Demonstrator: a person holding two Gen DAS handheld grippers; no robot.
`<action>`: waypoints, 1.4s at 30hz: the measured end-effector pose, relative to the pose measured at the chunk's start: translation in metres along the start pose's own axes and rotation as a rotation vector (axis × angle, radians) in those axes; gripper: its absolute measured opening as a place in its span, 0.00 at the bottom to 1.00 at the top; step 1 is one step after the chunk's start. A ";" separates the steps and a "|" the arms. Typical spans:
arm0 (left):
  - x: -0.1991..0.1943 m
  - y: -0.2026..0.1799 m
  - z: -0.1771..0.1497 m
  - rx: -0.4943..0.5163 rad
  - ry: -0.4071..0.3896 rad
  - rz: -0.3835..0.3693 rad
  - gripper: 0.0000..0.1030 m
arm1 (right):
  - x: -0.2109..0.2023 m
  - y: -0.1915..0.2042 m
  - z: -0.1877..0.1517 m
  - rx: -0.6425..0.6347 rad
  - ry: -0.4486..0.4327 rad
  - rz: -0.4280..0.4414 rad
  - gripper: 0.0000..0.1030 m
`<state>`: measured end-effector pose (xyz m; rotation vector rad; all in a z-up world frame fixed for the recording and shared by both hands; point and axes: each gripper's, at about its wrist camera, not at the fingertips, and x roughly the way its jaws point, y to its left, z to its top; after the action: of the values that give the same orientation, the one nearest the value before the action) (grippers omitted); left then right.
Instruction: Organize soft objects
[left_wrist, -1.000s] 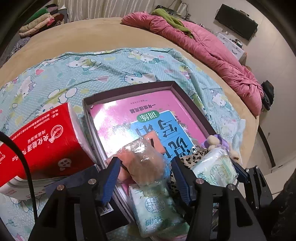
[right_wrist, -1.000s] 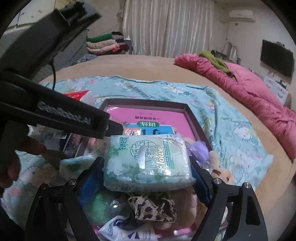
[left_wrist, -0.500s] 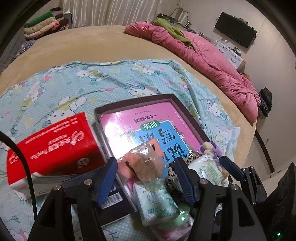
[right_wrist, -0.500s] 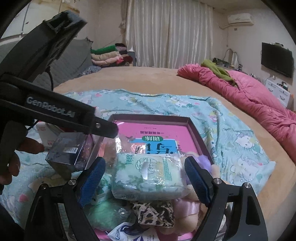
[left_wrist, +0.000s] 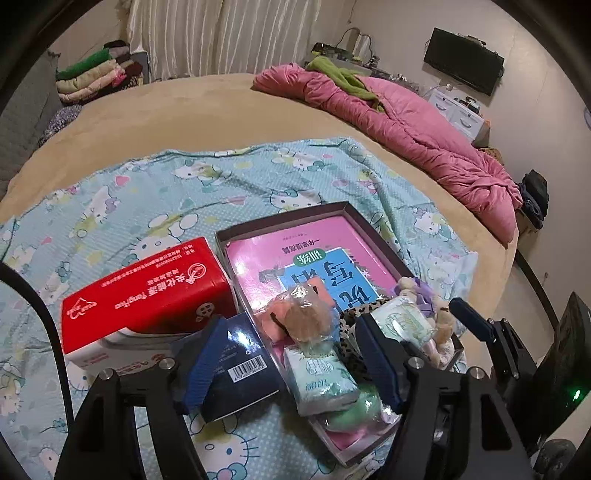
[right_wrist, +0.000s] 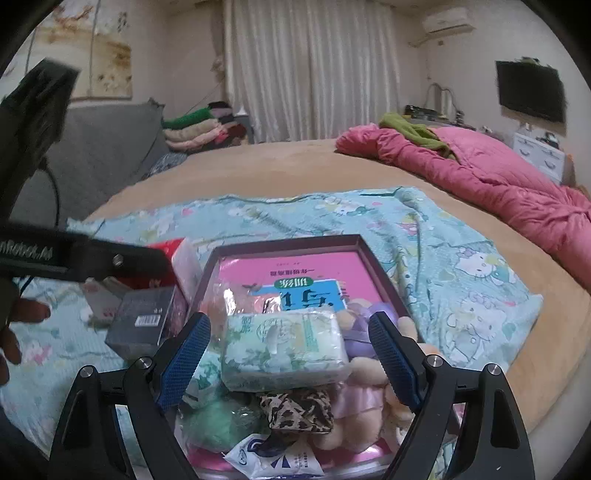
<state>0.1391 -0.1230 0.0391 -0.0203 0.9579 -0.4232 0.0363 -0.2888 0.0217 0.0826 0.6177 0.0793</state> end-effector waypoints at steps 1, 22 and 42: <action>-0.004 -0.001 -0.001 -0.001 -0.006 0.001 0.70 | -0.003 -0.002 0.002 0.020 -0.007 -0.006 0.85; -0.089 0.005 -0.033 -0.028 -0.081 0.080 0.84 | -0.100 0.011 0.070 0.227 -0.029 -0.068 0.86; -0.128 -0.011 -0.087 -0.004 -0.078 0.169 0.84 | -0.147 0.044 0.027 0.201 0.045 -0.145 0.86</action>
<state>0.0023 -0.0728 0.0914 0.0396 0.8760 -0.2629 -0.0701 -0.2615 0.1324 0.2307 0.6735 -0.1219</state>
